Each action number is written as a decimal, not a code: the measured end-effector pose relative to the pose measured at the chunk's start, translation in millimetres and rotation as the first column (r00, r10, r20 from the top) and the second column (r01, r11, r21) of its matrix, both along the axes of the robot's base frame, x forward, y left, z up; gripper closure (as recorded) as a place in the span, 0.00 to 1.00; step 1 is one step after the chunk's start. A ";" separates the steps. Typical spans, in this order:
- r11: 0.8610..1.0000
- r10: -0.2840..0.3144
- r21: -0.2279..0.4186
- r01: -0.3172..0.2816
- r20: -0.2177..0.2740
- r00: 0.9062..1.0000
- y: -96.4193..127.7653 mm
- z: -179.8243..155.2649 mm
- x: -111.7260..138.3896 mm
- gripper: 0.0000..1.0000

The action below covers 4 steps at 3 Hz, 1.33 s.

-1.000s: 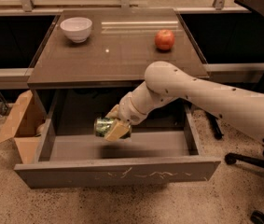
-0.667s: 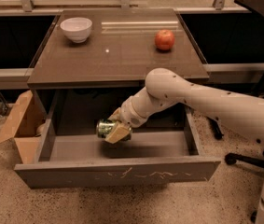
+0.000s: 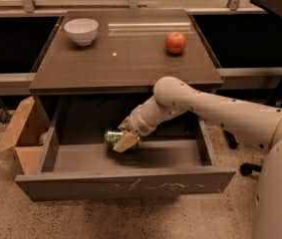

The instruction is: Place green can into top drawer

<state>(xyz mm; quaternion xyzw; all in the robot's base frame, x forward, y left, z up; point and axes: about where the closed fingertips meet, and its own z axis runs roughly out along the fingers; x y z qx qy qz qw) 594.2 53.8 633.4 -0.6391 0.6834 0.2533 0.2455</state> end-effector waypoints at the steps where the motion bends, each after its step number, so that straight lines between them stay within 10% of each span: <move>1: 1.000 -0.004 0.001 0.004 -0.001 1.000 1.1 -5.7 5.9 0.27; 2: 1.000 -0.004 0.004 0.004 0.003 1.000 1.6 -5.1 6.8 0.04; 4: 0.993 0.047 0.105 -0.059 0.119 0.992 5.9 55.2 -5.7 0.00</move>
Offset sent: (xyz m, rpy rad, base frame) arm 0.0132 0.0001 0.0006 0.0164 -0.0256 -0.0099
